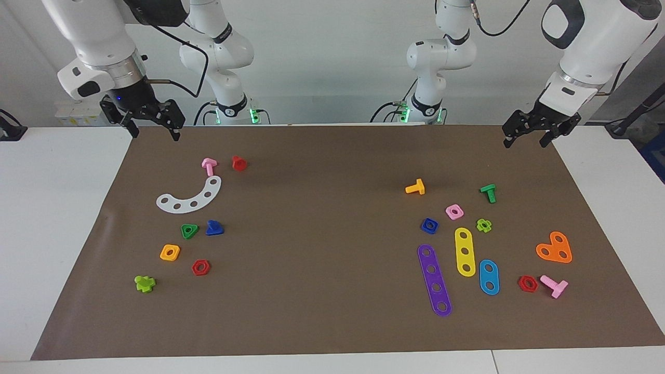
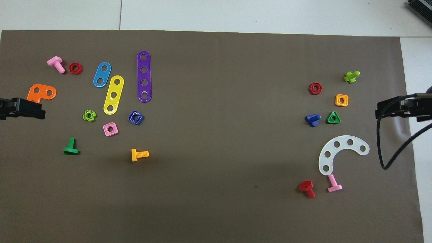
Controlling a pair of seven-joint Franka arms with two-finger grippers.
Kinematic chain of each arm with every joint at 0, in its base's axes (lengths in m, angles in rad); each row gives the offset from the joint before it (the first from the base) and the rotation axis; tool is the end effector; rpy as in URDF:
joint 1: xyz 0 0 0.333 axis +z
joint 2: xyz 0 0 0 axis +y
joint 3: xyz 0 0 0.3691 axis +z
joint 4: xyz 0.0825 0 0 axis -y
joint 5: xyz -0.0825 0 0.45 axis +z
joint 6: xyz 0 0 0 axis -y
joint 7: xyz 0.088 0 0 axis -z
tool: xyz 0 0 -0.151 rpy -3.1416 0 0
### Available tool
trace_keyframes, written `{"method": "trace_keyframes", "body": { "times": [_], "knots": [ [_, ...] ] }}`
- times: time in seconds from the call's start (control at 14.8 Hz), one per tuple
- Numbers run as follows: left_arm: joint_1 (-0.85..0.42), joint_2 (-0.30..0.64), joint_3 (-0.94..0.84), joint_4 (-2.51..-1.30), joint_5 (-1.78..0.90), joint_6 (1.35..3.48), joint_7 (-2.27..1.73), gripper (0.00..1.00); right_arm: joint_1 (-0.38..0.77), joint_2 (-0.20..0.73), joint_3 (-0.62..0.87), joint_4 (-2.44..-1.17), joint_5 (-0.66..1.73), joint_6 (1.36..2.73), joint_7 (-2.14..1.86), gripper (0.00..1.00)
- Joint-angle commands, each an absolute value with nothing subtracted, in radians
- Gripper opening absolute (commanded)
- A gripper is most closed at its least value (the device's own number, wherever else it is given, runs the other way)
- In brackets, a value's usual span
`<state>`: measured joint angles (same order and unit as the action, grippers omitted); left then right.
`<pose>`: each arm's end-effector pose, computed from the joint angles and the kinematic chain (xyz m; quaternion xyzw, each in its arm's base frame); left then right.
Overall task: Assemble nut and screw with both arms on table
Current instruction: 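Move the right gripper toward the blue screw among the pieces, then lower the right gripper and grasp the blue screw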
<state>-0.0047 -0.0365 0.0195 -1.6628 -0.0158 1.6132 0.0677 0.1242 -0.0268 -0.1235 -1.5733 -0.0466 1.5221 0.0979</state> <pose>0.6088 0.0069 0.6101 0.9996 -0.0261 -0.0062 0.0085 0.6048 -0.0078 0.6445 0.9985 -0.0494 -0.0112 0.0222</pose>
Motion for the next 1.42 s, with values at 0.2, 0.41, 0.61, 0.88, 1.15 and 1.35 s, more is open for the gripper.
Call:
{"method": "trace_keyframes", "body": {
  "times": [0.2,0.41,0.61,0.88,1.15,1.35],
  "knots": [
    [-0.006,-0.066,0.02,-1.7,0.003,1.632,0.057,1.0,0.117,-0.051,-0.117,-1.603,-0.049,1.523,0.078,1.0],
    [-0.006,-0.066,0.02,-1.7,0.003,1.632,0.057,1.0,0.117,-0.055,-0.117,-1.624,-0.048,1.538,0.083,1.0],
    [-0.006,-0.066,0.02,-1.7,0.003,1.632,0.057,1.0,0.12,-0.087,-0.117,-1.707,-0.035,1.617,0.063,1.0],
    [-0.006,-0.066,0.02,-1.7,0.003,1.632,0.057,1.0,0.13,-0.101,-0.117,-1.883,-0.008,1.842,0.054,1.0],
    [-0.006,-0.066,0.02,-1.7,0.003,1.632,0.057,1.0,0.163,0.021,-0.115,-1.933,0.011,2.018,0.019,1.0],
    [-0.006,-0.066,0.02,-1.7,0.003,1.632,0.057,1.0,0.166,0.127,-0.117,-1.965,0.037,2.159,-0.139,1.0]
  ]
}}
